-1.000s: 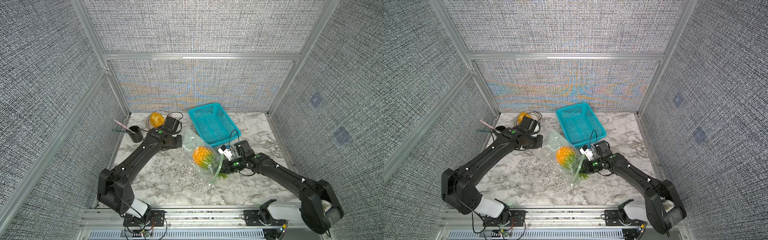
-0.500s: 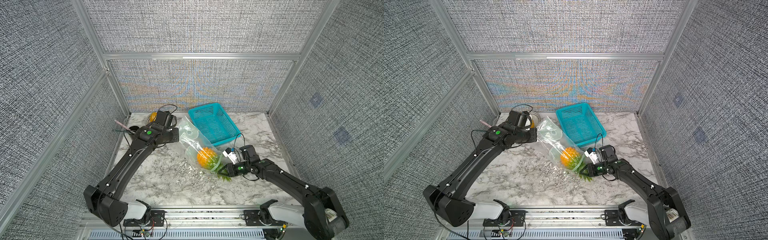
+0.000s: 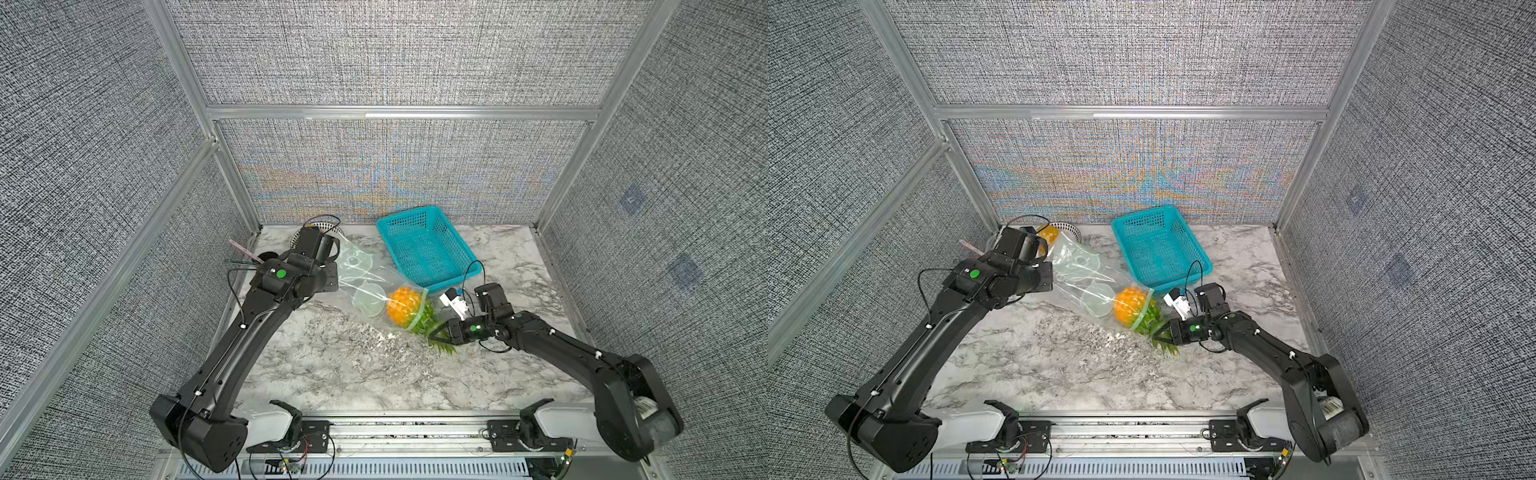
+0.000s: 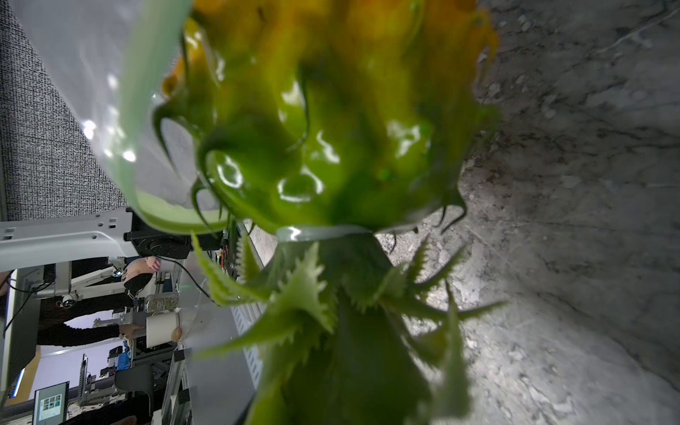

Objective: Open the zip-top bag and take out the pineapple
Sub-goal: Pick up the pineapple from the zipper food storage bag, then place the zipper food storage bag at the center of the board.

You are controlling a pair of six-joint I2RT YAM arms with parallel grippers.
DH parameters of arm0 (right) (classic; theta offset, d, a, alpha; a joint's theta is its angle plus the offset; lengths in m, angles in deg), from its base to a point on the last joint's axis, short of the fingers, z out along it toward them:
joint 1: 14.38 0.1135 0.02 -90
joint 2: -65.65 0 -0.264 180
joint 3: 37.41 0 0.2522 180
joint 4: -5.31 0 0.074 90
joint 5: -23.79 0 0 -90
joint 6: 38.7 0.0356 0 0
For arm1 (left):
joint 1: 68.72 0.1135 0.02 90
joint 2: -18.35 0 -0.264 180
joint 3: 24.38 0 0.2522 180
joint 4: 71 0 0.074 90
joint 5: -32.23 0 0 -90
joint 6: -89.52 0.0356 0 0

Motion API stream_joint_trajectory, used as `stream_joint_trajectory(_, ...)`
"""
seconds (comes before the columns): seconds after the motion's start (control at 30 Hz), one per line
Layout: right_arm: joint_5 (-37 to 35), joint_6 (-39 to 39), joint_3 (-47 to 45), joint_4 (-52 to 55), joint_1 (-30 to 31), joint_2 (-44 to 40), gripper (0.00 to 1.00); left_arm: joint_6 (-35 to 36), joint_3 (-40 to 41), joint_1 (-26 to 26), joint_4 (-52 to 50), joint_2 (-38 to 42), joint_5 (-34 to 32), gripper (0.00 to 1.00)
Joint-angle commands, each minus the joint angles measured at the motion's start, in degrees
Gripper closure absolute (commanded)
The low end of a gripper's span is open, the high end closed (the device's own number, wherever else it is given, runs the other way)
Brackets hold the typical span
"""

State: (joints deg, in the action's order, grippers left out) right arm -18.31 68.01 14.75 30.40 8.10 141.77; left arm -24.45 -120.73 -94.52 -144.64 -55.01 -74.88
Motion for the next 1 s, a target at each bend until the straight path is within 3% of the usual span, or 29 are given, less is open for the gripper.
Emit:
stream_joint_trajectory(0.0,1.62,-1.91,1.09,-2.59,-0.11,0.74,0.84,2.64,0.22,1.05,-5.75,0.96,-8.29,1.0)
stream_joint_trajectory(0.43,1.39,-3.79,2.11,2.06,-0.09,-0.86,0.84,0.98,6.31,5.1,-10.03,0.25,-7.25,0.98)
stream_joint_trajectory(0.5,0.93,-3.15,1.1,1.61,-0.3,-2.79,0.84,0.79,7.13,5.28,-10.17,0.3,-6.97,0.91)
stream_joint_trajectory(0.57,1.33,-2.43,0.81,0.67,-0.42,-2.87,0.84,-0.08,7.82,5.47,-10.17,0.58,-6.87,0.73)
stream_joint_trajectory(0.6,1.57,-2.33,1.1,0.57,-0.34,-2.41,0.84,-0.6,8.03,5.58,-10.29,0.73,-6.83,0.7)
stream_joint_trajectory(0.7,0.99,-3.51,2.71,2.58,-0.37,-1.16,0.85,-1.43,7.88,5.93,-12.08,0.22,-7.94,0.73)
stream_joint_trajectory(0.8,-0.6,-5.79,3.42,5.95,-0.84,-0.67,0.85,-0.67,8.5,6.66,-13.68,-0.24,-10.18,0.85)
stream_joint_trajectory(0.97,-0.88,-6.0,2.45,6.19,-1.94,-1.98,0.85,1.05,9.77,8.57,-12.4,0.99,-9.33,0.87)
